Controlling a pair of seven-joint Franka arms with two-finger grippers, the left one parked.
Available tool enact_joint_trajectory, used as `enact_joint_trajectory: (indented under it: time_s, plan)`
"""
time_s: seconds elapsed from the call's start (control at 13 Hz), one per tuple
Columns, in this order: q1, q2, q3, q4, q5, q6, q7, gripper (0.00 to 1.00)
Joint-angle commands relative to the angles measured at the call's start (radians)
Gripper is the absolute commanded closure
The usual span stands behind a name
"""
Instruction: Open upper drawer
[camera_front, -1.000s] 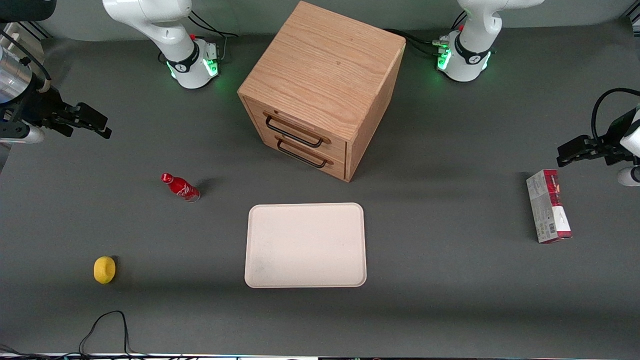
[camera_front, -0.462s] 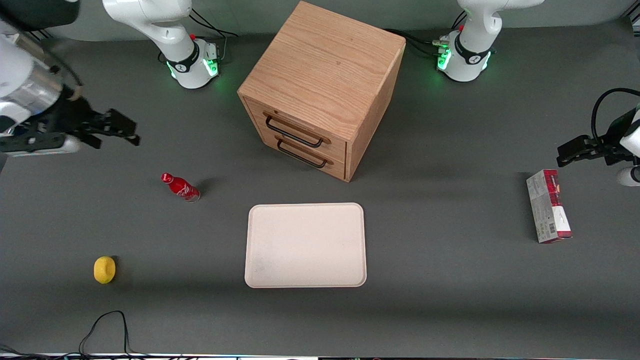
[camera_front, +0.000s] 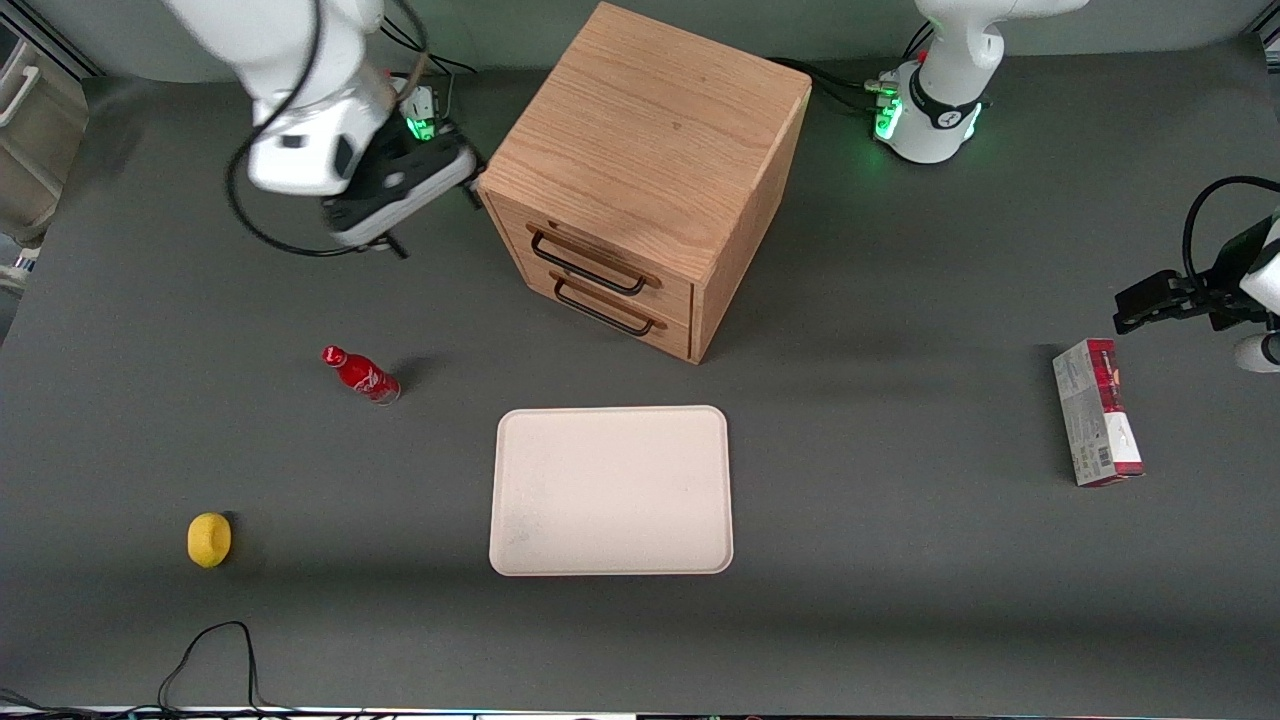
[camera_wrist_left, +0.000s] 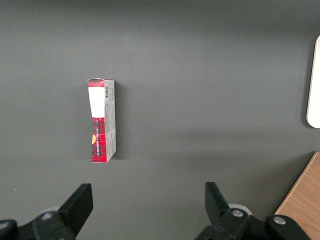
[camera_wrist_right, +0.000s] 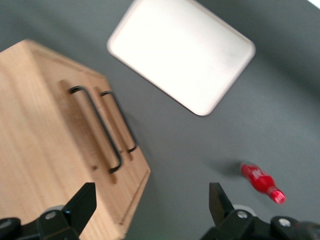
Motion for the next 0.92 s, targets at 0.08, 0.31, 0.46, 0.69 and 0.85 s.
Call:
enact_joint_trajectory:
  time_s: [0.08, 0.31, 0.46, 0.69, 0.85]
  plan:
    - [-0.003, 0.108, 0.078, 0.046, -0.013, -0.016, -0.058, 0.00]
    - [0.010, 0.225, 0.112, 0.038, -0.011, -0.013, -0.085, 0.00]
    - [0.013, 0.301, 0.124, 0.022, -0.022, 0.022, -0.098, 0.00]
    - [0.011, 0.315, 0.121, -0.061, -0.025, 0.128, -0.154, 0.00]
    - [0.010, 0.316, 0.120, -0.089, -0.025, 0.162, -0.159, 0.00]
